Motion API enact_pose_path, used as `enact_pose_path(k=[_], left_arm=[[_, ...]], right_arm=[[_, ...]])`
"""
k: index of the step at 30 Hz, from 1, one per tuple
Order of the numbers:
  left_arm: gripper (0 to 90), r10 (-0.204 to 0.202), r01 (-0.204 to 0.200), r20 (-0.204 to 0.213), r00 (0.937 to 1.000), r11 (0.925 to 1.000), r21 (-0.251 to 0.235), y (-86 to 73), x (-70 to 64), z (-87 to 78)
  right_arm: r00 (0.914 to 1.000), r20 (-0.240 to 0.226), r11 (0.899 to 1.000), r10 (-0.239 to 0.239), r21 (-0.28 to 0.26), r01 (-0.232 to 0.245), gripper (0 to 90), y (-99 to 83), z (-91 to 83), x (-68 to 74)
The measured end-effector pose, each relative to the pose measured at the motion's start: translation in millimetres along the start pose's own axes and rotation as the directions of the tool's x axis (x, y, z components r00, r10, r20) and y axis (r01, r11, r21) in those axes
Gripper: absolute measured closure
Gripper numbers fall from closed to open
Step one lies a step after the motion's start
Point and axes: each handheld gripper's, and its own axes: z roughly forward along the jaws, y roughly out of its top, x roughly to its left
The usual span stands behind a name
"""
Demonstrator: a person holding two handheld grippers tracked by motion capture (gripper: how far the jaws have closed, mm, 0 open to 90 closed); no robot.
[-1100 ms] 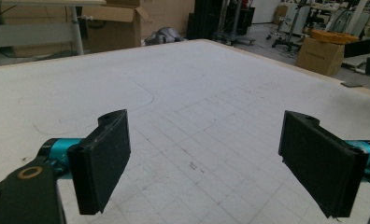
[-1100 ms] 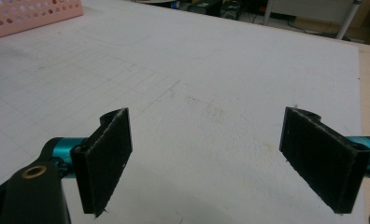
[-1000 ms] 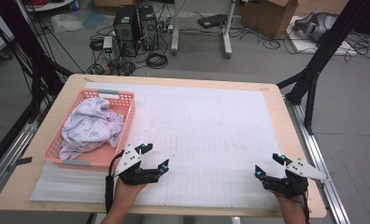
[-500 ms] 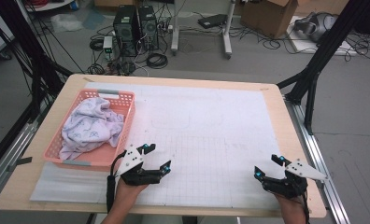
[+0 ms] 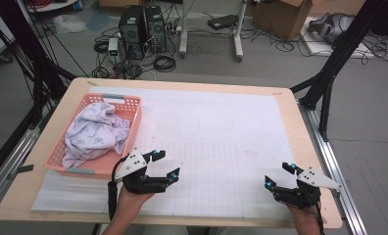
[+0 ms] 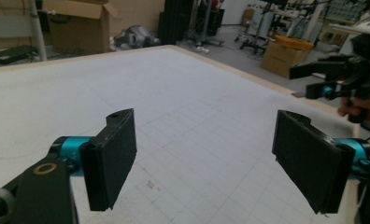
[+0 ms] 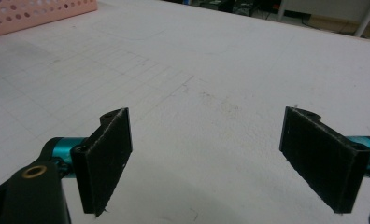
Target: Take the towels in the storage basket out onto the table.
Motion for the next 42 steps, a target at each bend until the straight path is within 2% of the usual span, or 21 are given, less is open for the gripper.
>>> enact_pose_path(k=[6,9,14,21,23,25,26,30,32,33,34,35,38,42], left_arm=[[21.2,0.035,-0.036,-0.014,0.9993,0.9992,-0.017,18.5,2.6,-18.7],[20.6,0.034,-0.035,-0.027,0.9991,0.9992,-0.019,27.7,10.3,-29.1],[20.2,0.045,-0.048,-0.083,0.9956,0.9982,-0.037,47.7,28.5,-52.5],[20.1,0.072,-0.077,-0.17,0.9828,0.9967,-0.023,72.6,60.9,-82.2],[20.0,0.068,-0.071,-0.192,0.9789,0.9974,-0.01,76.3,73.6,-89.1],[20.1,0.036,-0.038,-0.224,0.974,0.9993,-0.005,77.1,85.6,-94.2],[20.1,0.034,-0.034,-0.235,0.9713,0.9994,0.005,76.9,91.9,-96.6],[20.0,-0.008,0.016,-0.31,0.9508,0.9996,0.023,73.6,115.6,-104.8],[19.7,-0.016,0.033,-0.358,0.9336,0.9987,0.039,71.8,126.8,-108.2],[19.7,-0.007,0.033,-0.382,0.924,0.9976,0.061,70.6,131.7,-108.7],[19.6,-0.003,0.039,-0.398,0.9175,0.9958,0.083,69.3,136.5,-108.2],[19.6,0.002,0.046,-0.406,0.9138,0.9931,0.108,67.9,141.4,-107.5],[19.6,0.011,0.074,-0.433,0.9011,0.9811,0.179,63.7,155.8,-103.6],[19.6,0.004,0.14,-0.473,0.8812,0.9529,0.269,54.3,174.1,-96.3]], right_arm=[[1.0,0.003,1.0,0.002,-0.004,-0.002,15.5,-0.1,-1.0,0.3],[1.0,0.004,1.0,0.008,-0.002,-0.008,15.5,-0.5,-1.7,-0.2],[1.0,0.007,1.0,0.0,-0.002,0.0,15.5,-0.5,-1.0,0.1],[1.0,0.005,1.0,0.0,0.008,0.0,15.5,-0.6,-0.8,0.5],[1.0,0.006,1.0,-0.003,0.008,0.003,15.5,-0.4,-0.7,0.5],[1.0,0.006,1.0,-0.005,0.008,0.005,15.5,-0.3,-0.8,0.5],[0.9999,0.007,1.0,-0.007,0.01,0.007,15.5,-0.4,-0.7,0.5],[0.9999,0.004,1.0,-0.011,0.023,0.011,15.5,-0.8,0.6,0.8],[0.9999,0.004,1.0,-0.013,0.024,0.013,15.5,-0.8,0.5,0.7],[0.9999,0.004,1.0,-0.013,0.024,0.013,15.5,-0.8,0.4,0.6],[0.9999,0.006,1.0,-0.008,0.027,0.008,15.5,-1.0,0.4,0.6],[1.0,0.007,1.0,-0.007,0.027,0.007,15.5,-1.2,0.4,0.4],[0.9999,0.007,1.0,-0.009,0.028,0.009,15.5,-1.2,0.2,0.3],[0.9999,0.01,1.0,-0.011,0.028,0.01,15.5,-1.3,-0.3,0.0]])
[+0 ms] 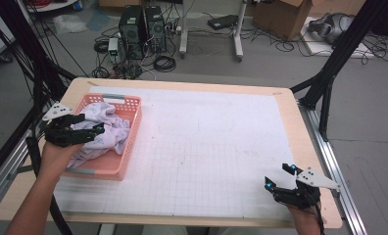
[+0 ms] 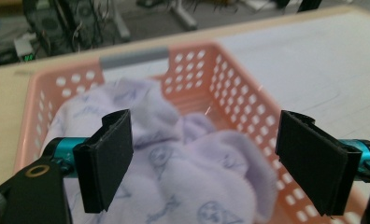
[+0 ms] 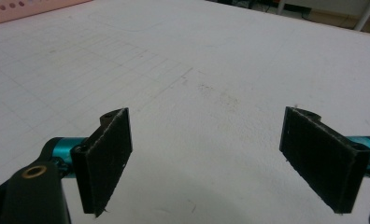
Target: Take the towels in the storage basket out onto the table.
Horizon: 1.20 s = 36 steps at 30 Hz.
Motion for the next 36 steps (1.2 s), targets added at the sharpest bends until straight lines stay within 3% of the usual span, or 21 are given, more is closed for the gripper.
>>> enact_pose_path(k=[2,4,6,8,10,12,14,17,25,28,31,34,35,36], left_arm=[[19.4,-0.002,0.003,-0.016,0.9999,0.998,0.064,-5.6,4.3,9.1],[19.4,-0.004,0.012,-0.061,0.9981,0.9919,0.127,-10.2,7.3,17.7],[20.3,-0.026,0.041,-0.099,0.9948,0.9866,0.158,-10.0,9.5,23.1],[20.2,-0.016,0.036,-0.102,0.9947,0.9788,0.202,-10.5,10.8,28.5],[20.3,-0.008,0.04,-0.125,0.9921,0.9656,0.257,-11.4,12.4,35.7],[20.1,-0.037,0.077,-0.134,0.9903,0.9487,0.307,-13.2,16.9,42.3],[19.1,-0.07,0.109,-0.124,0.9898,0.9331,0.343,-16.0,20.7,48.4],[15.9,-0.086,0.114,-0.09,0.9923,0.9144,0.388,-24.2,21.3,59.0],[14.3,-0.12,0.136,-0.065,0.9907,0.9105,0.391,-28.0,24.9,66.4],[29.7,-0.114,0.128,-0.059,0.9917,0.9108,0.392,-27.0,24.3,65.6],[51.3,-0.15,0.163,-0.064,0.9866,0.9073,0.388,-24.7,24.4,63.4],[60.9,-0.175,0.176,-0.039,0.9838,0.903,0.392,-21.3,23.5,60.8],[63.2,-0.179,0.17,-0.014,0.9838,0.9064,0.387,-20.3,23.1,59.6],[64.6,-0.181,0.167,0.003,0.9835,0.9148,0.368,-19.2,22.2,57.7]], right_arm=[[1.0,0.001,1.0,0.003,0.0,-0.003,15.5,-0.1,-0.2,-0.2],[1.0,0.004,1.0,0.005,-0.001,-0.005,15.5,-0.2,-1.0,-1.1],[1.0,0.006,1.0,0.005,-0.003,-0.005,15.5,-0.3,-2.1,-1.7],[0.9999,0.007,1.0,0.007,-0.008,-0.007,15.5,-0.5,-2.5,-1.5],[1.0,0.006,1.0,0.005,-0.006,-0.005,15.5,-0.3,-3.0,-1.3],[1.0,0.006,1.0,0.003,-0.005,-0.003,15.5,-0.3,-3.2,-1.0],[1.0,0.006,1.0,0.004,-0.003,-0.004,15.5,-0.6,-3.3,-0.9],[0.9999,0.006,1.0,0.008,-0.003,-0.008,15.5,-1.0,-3.6,-1.8],[1.0,0.002,1.0,-0.002,0.001,0.002,15.5,-0.5,-1.1,1.0],[1.0,-0.003,1.0,0.0,0.005,0.0,15.5,0.4,0.9,2.5],[1.0,-0.004,1.0,-0.001,0.01,0.001,15.6,0.8,2.6,3.2],[1.0,-0.001,1.0,0.001,0.008,-0.001,15.6,1.0,1.9,2.1],[1.0,0.003,1.0,-0.001,0.006,0.001,15.6,0.9,1.3,1.2],[1.0,0.004,1.0,0.006,0.007,-0.006,15.6,0.7,0.6,0.9]])
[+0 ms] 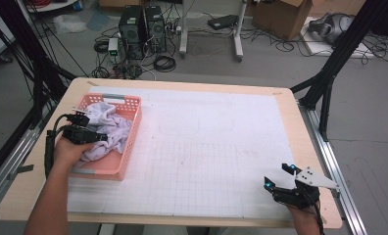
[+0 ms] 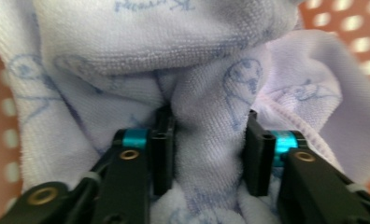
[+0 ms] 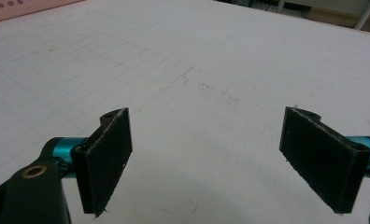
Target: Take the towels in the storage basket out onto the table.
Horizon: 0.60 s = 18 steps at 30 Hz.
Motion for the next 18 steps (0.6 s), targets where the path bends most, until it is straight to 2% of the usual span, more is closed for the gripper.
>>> enact_pose_path(k=[3,5,6,10,12,18], left_arm=[[65.9,0.007,-0.006,0.015,0.9999,0.9965,-0.084,0.1,-2.6,-9.3],[65.9,0.006,0.0,0.04,0.9992,0.9892,-0.146,-0.6,-2.6,-16.6],[66.0,0.019,-0.01,0.049,0.9986,0.9853,-0.171,-0.9,-2.7,-20.3],[66.0,0.042,-0.023,0.072,0.9965,0.967,-0.254,-2.6,-4.4,-32.7],[66.1,0.049,-0.021,0.088,0.9949,0.9546,-0.297,-3.4,-4.8,-38.6],[66.2,0.071,-0.012,0.116,0.9907,0.8965,-0.443,-4.5,-5.1,-57.4]], right_arm=[[1.0,0.007,1.0,0.004,-0.004,-0.004,15.5,-0.8,-1.5,-2.5],[0.9999,0.01,1.0,0.003,-0.007,-0.003,15.6,-0.7,-2.0,-3.1],[0.9999,0.011,1.0,0.006,-0.008,-0.006,15.5,-0.6,-2.2,-2.9],[1.0,0.008,1.0,0.004,-0.005,-0.004,15.6,-0.2,-2.4,-2.0],[0.9999,0.005,1.0,0.009,-0.003,-0.009,15.6,0.2,-2.7,-0.9],[1.0,0.005,1.0,0.007,-0.012,-0.007,15.6,0.9,-3.4,-0.9]])
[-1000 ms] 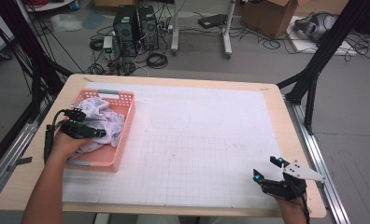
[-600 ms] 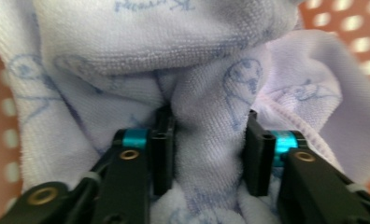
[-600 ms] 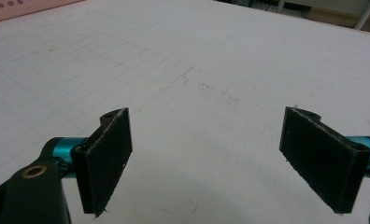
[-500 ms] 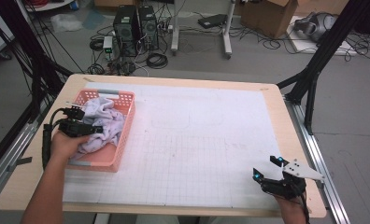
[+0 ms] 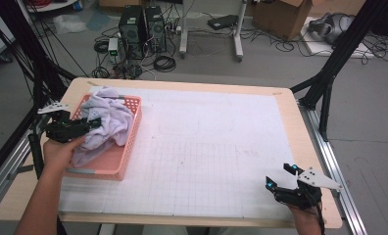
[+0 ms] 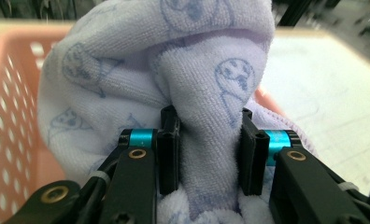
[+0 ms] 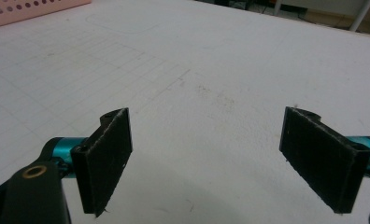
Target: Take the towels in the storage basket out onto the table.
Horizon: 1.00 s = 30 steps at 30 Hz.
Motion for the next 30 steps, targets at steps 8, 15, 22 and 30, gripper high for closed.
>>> enact_pose_path(k=[8,15,22,30], left_arm=[[66.3,0.05,-0.038,0.074,0.996,0.9867,-0.158,20.5,-9.7,-17.5],[66.3,0.122,-0.093,0.093,0.9882,0.9598,-0.265,38.6,-22.8,-29.3],[66.3,0.172,-0.115,0.147,0.9741,0.9362,-0.332,50.6,-38.1,-36.0],[66.3,0.25,-0.151,0.217,0.9436,0.9081,-0.391,67.3,-69.5,-38.8]], right_arm=[[1.0,0.002,1.0,0.0,-0.003,0.0,15.6,0.2,-0.3,-0.5],[1.0,0.004,1.0,-0.002,-0.009,0.002,15.6,0.4,-1.4,-1.2],[1.0,0.003,1.0,0.001,-0.012,-0.001,15.6,0.7,-1.6,-1.0],[1.0,-0.005,1.0,0.004,-0.011,-0.004,15.6,1.9,-2.0,0.3]])
